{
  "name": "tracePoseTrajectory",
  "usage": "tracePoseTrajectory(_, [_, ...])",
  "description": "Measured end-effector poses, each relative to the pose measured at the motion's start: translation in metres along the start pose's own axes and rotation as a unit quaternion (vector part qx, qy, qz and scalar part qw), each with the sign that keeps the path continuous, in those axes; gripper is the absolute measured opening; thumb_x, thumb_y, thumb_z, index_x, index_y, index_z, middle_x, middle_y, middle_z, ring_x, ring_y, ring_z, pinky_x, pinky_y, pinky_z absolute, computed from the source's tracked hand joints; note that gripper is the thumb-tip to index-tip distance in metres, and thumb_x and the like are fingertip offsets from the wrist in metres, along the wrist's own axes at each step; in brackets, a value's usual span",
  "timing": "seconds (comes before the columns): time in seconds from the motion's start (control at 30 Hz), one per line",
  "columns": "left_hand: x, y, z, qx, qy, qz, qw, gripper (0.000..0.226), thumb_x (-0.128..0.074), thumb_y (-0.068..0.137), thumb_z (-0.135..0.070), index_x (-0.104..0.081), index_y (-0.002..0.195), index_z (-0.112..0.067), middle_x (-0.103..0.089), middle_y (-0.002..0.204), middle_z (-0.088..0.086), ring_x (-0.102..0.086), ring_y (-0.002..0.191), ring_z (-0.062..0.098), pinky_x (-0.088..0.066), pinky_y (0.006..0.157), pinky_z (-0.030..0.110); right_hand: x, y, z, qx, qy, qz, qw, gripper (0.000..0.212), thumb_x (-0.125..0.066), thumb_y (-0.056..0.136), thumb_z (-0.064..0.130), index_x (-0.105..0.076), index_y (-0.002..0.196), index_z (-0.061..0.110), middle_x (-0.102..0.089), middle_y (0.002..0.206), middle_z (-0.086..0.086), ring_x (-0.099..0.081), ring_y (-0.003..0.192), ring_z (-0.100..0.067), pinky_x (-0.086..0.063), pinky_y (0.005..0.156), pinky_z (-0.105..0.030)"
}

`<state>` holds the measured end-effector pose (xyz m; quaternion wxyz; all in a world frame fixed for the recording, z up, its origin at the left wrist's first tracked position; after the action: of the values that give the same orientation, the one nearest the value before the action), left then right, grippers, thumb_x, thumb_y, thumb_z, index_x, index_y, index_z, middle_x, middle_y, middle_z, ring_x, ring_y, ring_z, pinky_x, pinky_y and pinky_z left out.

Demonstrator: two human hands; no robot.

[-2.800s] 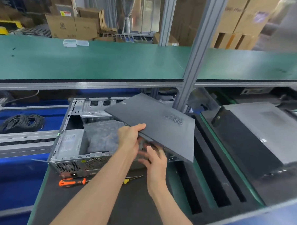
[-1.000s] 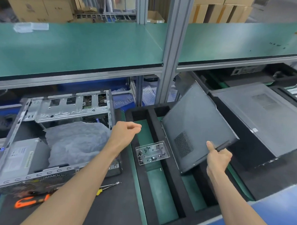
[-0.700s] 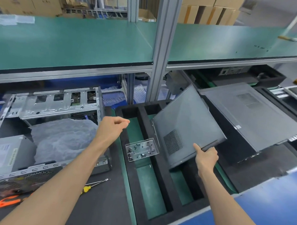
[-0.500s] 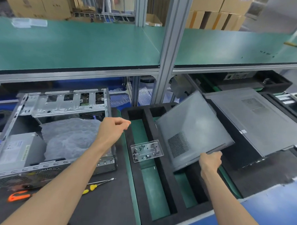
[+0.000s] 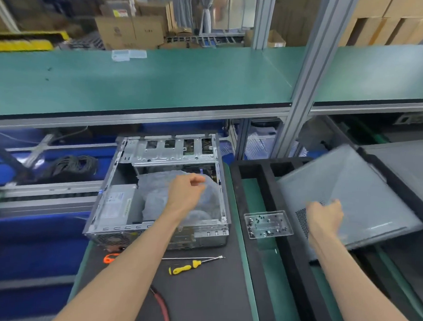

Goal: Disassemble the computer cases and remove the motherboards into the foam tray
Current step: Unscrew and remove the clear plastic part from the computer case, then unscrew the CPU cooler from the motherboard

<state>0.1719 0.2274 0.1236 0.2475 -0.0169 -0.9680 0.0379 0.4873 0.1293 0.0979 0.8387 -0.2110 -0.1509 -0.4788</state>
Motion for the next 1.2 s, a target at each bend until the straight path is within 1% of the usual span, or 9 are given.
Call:
tracePoseTrajectory(0.17, [0.039,0.015,0.031,0.027,0.197,0.063,0.978,0.062,-0.062,0.080,0.000,-0.057,0.138,-0.022,-0.059,0.138,0.001,-0.054,0.088,0.001,-0.042,0.064,0.016,-0.071,-0.089,0.056,0.200,0.037,0.186,0.961,0.054,-0.061,0.085,-0.002,-0.052,0.136,0.014,-0.052,0.132,-0.001,-0.058,0.112,-0.011,-0.047,0.090,-0.025])
tracePoseTrajectory(0.23, [0.045,0.023,0.041,0.024,0.249,0.133,0.959,0.084,-0.070,0.073,0.001,-0.043,0.148,-0.028,-0.040,0.154,0.004,-0.050,0.122,0.015,-0.050,0.089,0.028,-0.098,-0.123,0.069,0.295,0.000,0.240,0.925,0.049,-0.062,0.084,-0.005,-0.056,0.129,0.013,-0.054,0.124,-0.002,-0.061,0.103,-0.011,-0.052,0.089,-0.027])
tracePoseTrajectory(0.33, [0.048,0.037,0.051,0.021,0.335,0.223,0.915,0.121,-0.089,0.064,-0.013,-0.015,0.157,-0.036,-0.002,0.167,0.000,-0.004,0.153,0.031,-0.020,0.121,0.053,-0.142,-0.163,0.075,0.401,-0.116,0.337,0.844,0.052,-0.065,0.083,-0.002,-0.054,0.132,0.010,-0.049,0.126,-0.006,-0.057,0.111,-0.021,-0.049,0.096,-0.032])
tracePoseTrajectory(0.5, [0.049,0.061,0.071,-0.001,0.459,0.283,0.842,0.138,-0.087,0.068,-0.029,0.022,0.151,-0.046,0.028,0.163,-0.005,0.012,0.153,0.032,-0.008,0.120,0.060,-0.194,-0.179,0.050,0.389,-0.300,0.427,0.759,0.079,-0.072,0.087,0.036,-0.032,0.150,0.010,-0.022,0.156,-0.010,-0.031,0.139,-0.033,-0.035,0.112,-0.039])
tracePoseTrajectory(0.73, [0.043,0.066,0.101,-0.003,0.459,0.285,0.841,0.138,-0.087,0.069,-0.022,0.021,0.148,-0.052,0.015,0.165,-0.006,-0.004,0.149,0.047,-0.028,0.115,0.061,-0.214,-0.169,0.036,0.348,-0.348,0.424,0.760,0.091,-0.072,0.084,0.042,-0.023,0.155,0.014,-0.018,0.158,-0.006,-0.016,0.143,-0.038,-0.024,0.117,-0.045])
tracePoseTrajectory(0.87, [0.045,0.067,0.104,-0.034,0.449,0.257,0.855,0.121,-0.090,0.063,-0.025,-0.012,0.156,-0.037,-0.014,0.160,-0.001,-0.021,0.143,0.040,-0.037,0.112,0.052,-0.217,-0.167,0.032,0.342,-0.347,0.425,0.763,0.092,-0.071,0.084,0.044,-0.020,0.157,0.018,-0.017,0.160,-0.003,-0.008,0.145,-0.037,-0.019,0.119,-0.046])
tracePoseTrajectory(1.0, [0.049,0.061,0.097,-0.122,0.409,0.232,0.874,0.069,-0.081,0.068,-0.027,-0.054,0.131,-0.025,-0.047,0.141,-0.001,-0.043,0.132,0.024,-0.034,0.114,0.042,-0.216,-0.166,0.034,0.344,-0.344,0.424,0.764,0.085,-0.067,0.087,0.044,-0.022,0.156,0.024,-0.016,0.161,0.001,-0.006,0.144,-0.033,-0.023,0.116,-0.053])
tracePoseTrajectory(1.1, [0.054,0.055,0.091,-0.150,0.376,0.201,0.892,0.015,-0.071,0.078,-0.027,-0.057,0.083,-0.025,-0.061,0.099,-0.007,-0.060,0.100,0.020,-0.050,0.087,0.035,-0.215,-0.166,0.034,0.343,-0.354,0.422,0.761,0.076,-0.073,0.084,0.034,-0.036,0.150,0.023,-0.014,0.162,0.003,-0.005,0.145,-0.029,-0.023,0.117,-0.056])
tracePoseTrajectory(1.2, [0.059,0.051,0.082,-0.145,0.340,0.164,0.914,0.008,-0.062,0.087,-0.026,-0.059,0.081,-0.023,-0.063,0.085,-0.006,-0.062,0.083,0.020,-0.051,0.070,0.034,-0.213,-0.168,0.036,0.357,-0.353,0.413,0.760,0.076,-0.081,0.075,0.033,-0.046,0.143,0.023,-0.018,0.160,0.002,-0.008,0.143,-0.028,-0.025,0.116,-0.053])
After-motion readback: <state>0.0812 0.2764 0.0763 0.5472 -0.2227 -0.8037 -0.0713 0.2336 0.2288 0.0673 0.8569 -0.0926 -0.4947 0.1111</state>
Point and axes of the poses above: each hand's wrist, its own y-axis towards the middle knuckle, its own x-axis out of the back of the hand, z = x × y, the point moved 3 cm from there along y, towards the middle knuckle
